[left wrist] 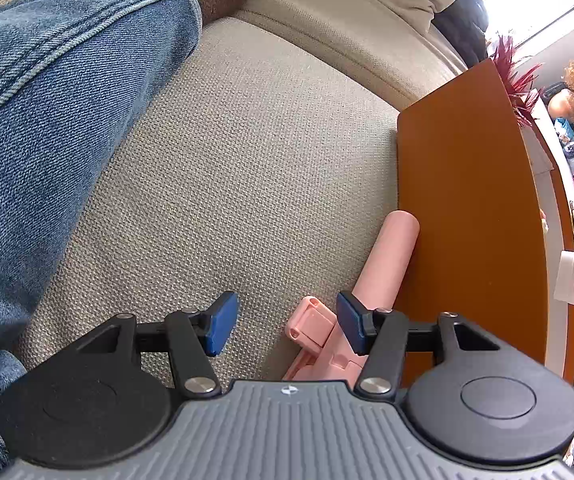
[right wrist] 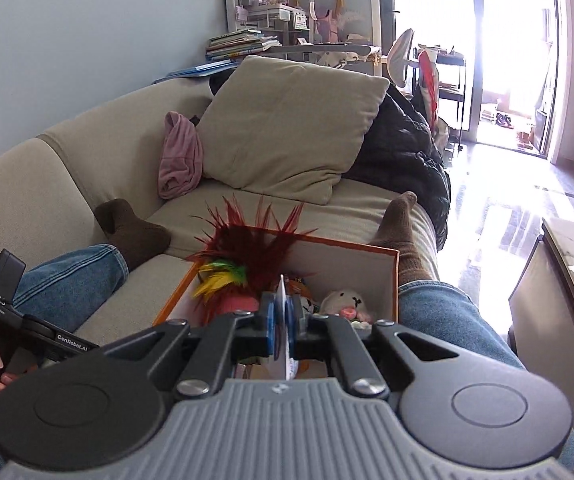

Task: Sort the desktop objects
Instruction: 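Carry the lotion tube toward the shoebox with the right while the left grasps the pink roller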

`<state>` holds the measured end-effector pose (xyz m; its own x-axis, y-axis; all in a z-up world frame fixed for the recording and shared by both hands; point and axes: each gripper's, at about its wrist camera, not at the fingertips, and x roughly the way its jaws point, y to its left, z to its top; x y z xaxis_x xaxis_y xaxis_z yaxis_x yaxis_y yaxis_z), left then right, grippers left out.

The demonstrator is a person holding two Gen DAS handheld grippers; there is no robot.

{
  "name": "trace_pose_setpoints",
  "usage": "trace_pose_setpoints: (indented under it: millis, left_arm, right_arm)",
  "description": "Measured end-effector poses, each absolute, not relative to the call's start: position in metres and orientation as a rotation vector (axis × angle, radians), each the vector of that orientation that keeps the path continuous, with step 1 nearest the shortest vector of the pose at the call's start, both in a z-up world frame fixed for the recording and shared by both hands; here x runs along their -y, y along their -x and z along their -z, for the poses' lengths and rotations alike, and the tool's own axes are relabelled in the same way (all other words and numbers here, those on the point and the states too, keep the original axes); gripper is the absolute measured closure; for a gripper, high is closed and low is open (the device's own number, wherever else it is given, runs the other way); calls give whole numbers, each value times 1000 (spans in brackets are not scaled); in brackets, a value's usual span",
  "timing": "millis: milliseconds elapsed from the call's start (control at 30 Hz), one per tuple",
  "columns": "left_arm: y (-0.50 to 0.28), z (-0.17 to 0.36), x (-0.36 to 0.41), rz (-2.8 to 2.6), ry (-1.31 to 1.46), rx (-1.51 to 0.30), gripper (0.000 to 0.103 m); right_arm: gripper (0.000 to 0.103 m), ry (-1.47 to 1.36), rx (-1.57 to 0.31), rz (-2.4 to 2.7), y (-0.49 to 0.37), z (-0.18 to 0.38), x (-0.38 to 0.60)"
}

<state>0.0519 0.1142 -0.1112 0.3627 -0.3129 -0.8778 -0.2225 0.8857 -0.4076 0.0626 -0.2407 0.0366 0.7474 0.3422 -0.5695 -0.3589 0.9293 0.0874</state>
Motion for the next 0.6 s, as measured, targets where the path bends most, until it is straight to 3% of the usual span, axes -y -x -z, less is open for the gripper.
trace_pose_setpoints:
  millis: [33, 167, 333, 400, 533, 600]
  left_arm:
    - [-51, 112, -114, 67, 510, -1207, 41]
    - [-46, 119, -119, 88, 570, -1218, 68]
    - [-39, 127, -119, 127, 586, -1198, 71]
    - [-36, 130, -119, 149, 599, -1190, 81]
    - [-27, 132, -123, 163, 648, -1174, 86]
    - [-20, 126, -122, 149, 634, -1145, 103]
  right_arm:
    - [97, 25, -621, -383, -65, -35, 241]
    - [97, 17, -635, -373, -72, -29, 242]
    - [97, 14, -647, -371, -78, -24, 242]
    - [97, 14, -651, -368, -80, -23, 242]
    - [97, 19, -649, -354, -81, -22, 241]
    - [97, 28, -645, -341, -79, -22, 242]
